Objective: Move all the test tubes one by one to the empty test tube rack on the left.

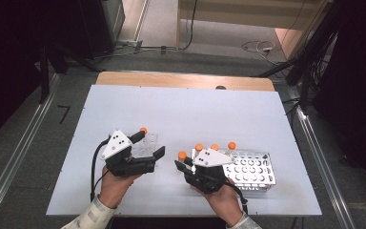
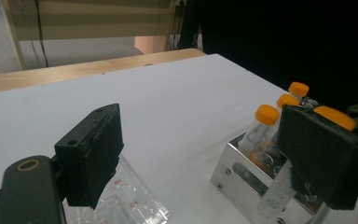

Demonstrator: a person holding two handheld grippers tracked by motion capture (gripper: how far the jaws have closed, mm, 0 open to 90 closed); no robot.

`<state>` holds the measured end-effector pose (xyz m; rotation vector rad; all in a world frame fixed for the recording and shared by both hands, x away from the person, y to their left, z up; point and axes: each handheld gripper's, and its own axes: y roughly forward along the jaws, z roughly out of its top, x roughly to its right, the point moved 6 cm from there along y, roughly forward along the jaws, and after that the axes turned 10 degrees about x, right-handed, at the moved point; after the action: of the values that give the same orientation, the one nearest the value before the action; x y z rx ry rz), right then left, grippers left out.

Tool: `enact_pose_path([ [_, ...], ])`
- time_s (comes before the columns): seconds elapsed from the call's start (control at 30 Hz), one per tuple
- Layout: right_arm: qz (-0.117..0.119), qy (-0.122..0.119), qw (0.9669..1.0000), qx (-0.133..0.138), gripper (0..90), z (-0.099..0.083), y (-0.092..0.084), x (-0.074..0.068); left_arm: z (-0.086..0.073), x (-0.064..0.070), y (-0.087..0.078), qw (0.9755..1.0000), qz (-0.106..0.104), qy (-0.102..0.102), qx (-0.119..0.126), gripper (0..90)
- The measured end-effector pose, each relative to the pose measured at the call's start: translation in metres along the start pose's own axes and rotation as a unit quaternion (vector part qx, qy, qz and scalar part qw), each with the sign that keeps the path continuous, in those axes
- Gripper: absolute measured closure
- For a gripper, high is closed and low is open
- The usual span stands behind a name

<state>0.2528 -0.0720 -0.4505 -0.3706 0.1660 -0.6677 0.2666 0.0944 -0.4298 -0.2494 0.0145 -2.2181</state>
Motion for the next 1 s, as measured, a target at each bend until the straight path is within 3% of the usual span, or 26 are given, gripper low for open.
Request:
enact_pose_path([
  [0.27, 0.004, -0.003, 1.0, -0.008, 72.4, 0.0, 0.013, -0.003, 0.0, 0.018, 0.0, 0.9987, -0.051, 0.002, -0.003, 20.9],
  [0.33, 0.007, -0.006, 0.9999, -0.008, 72.4, 0.0, 0.015, -0.005, -0.001, 0.024, 0.001, 0.9975, -0.069, 0.005, -0.008, 24.4],
  [0.53, 0.014, -0.011, 0.9998, -0.012, 72.4, -0.001, 0.018, -0.012, -0.007, 0.033, 0.003, 0.9949, -0.096, 0.023, -0.02, 39.8],
  [0.77, 0.016, -0.013, 0.9997, -0.011, 72.4, -0.001, 0.019, -0.015, -0.011, 0.038, 0.004, 0.9927, -0.112, 0.036, -0.029, 53.9],
  [1.0, 0.017, -0.013, 0.9997, -0.01, 72.4, 0.0, 0.018, -0.014, -0.014, 0.04, 0.005, 0.9921, -0.112, 0.045, -0.035, 64.2],
])
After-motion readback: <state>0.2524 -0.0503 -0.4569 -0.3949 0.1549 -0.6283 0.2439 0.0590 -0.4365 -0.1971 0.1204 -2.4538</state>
